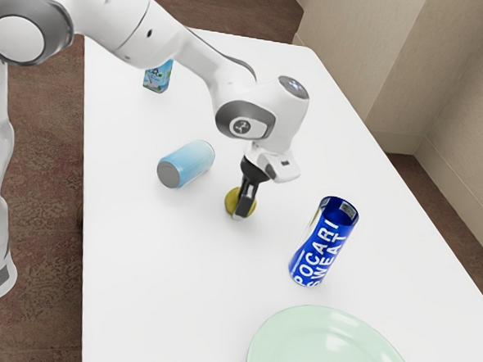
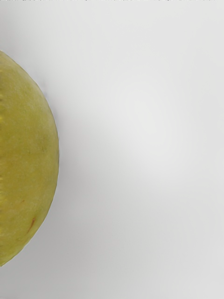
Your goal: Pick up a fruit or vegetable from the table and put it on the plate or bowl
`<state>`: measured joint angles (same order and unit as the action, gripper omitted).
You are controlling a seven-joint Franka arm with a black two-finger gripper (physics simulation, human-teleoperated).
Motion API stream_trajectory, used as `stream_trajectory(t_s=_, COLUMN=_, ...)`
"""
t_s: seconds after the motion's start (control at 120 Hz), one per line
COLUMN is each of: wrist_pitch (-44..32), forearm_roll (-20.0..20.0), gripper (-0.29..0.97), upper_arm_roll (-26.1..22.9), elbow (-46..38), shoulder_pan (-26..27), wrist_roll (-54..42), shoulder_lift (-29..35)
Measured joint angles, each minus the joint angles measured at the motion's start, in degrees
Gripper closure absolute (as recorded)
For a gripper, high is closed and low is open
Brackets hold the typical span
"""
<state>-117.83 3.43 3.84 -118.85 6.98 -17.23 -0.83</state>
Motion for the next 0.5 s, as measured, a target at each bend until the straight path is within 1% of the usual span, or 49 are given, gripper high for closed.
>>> stream_trajectory(t_s=0.067, wrist_pitch=0.77, forearm_roll=0.88, gripper=0.43, upper_arm_roll=-1.09, elbow=1.1, shoulder_pan=-0.56, wrist_roll=0.33, shoulder_lift=1.23)
stream_trajectory(t_s=0.125, wrist_pitch=2.76, forearm_roll=2.56, gripper=0.47, upper_arm_roll=-3.49, elbow=4.69, shoulder_pan=-2.43, wrist_roll=0.9, shoulder_lift=1.98)
stream_trajectory(t_s=0.208, wrist_pitch=6.69, forearm_roll=4.71, gripper=0.31, upper_arm_roll=-7.96, elbow=12.29, shoulder_pan=-5.52, wrist_roll=1.72, shoulder_lift=2.22)
stream_trajectory(t_s=0.292, wrist_pitch=11.65, forearm_roll=7.1, gripper=0.3, upper_arm_roll=-12.4, elbow=20.57, shoulder_pan=-7.25, wrist_roll=2.56, shoulder_lift=1.23)
stream_trajectory(t_s=0.375, wrist_pitch=17.42, forearm_roll=10.54, gripper=0.29, upper_arm_roll=-18.42, elbow=30.86, shoulder_pan=-9.08, wrist_roll=3.47, shoulder_lift=-2.75)
stream_trajectory(t_s=0.408, wrist_pitch=19.64, forearm_roll=12.23, gripper=0.29, upper_arm_roll=-20.83, elbow=34.71, shoulder_pan=-8.14, wrist_roll=3.81, shoulder_lift=-4.63)
stream_trajectory(t_s=0.5, wrist_pitch=24.55, forearm_roll=16.4, gripper=0.29, upper_arm_roll=-26.34, elbow=41.92, shoulder_pan=-0.34, wrist_roll=4.67, shoulder_lift=-9.6)
